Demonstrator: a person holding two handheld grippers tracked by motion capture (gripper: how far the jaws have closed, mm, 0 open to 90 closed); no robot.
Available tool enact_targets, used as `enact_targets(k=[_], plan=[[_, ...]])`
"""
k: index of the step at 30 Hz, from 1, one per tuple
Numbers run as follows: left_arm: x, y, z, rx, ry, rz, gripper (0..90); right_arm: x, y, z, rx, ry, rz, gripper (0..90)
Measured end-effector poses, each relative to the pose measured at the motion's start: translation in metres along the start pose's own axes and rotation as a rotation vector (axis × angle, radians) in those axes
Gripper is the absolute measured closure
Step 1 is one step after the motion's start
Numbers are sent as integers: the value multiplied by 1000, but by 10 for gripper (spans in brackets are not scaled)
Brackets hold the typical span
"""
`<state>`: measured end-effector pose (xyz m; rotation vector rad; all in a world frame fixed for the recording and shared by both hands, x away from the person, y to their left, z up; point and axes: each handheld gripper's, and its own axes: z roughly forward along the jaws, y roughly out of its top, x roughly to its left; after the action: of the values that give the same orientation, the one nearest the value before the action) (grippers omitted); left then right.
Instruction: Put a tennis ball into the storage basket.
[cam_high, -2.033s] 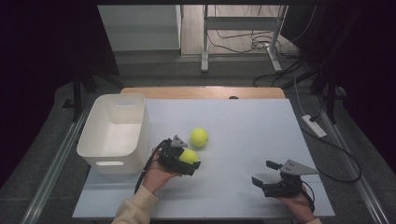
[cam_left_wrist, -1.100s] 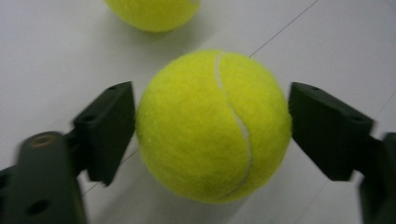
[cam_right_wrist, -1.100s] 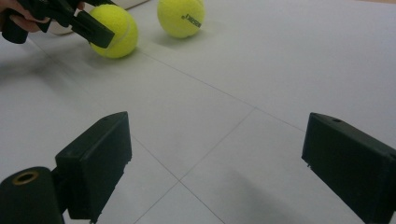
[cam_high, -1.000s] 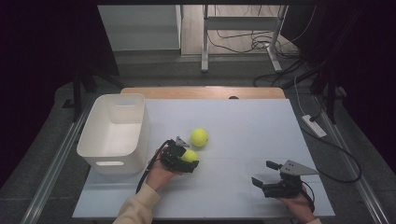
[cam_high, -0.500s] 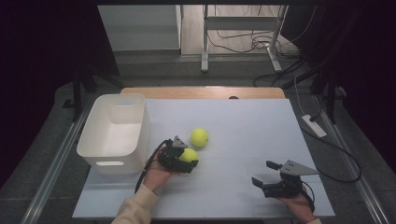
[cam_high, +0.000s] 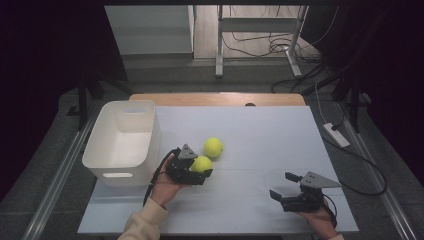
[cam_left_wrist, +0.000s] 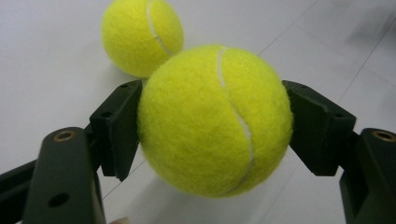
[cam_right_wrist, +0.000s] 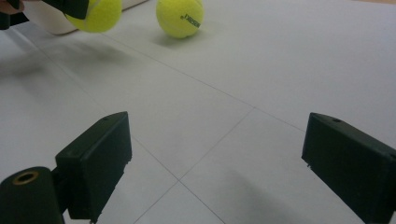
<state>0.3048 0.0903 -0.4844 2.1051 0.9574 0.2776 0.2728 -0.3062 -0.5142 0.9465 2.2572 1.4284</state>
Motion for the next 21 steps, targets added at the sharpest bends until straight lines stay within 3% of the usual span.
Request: enact_targets(k=[21], plan=[[-5,8,-30,-90,-17,12,269,0,1,-1,-6,-2,-2,83]])
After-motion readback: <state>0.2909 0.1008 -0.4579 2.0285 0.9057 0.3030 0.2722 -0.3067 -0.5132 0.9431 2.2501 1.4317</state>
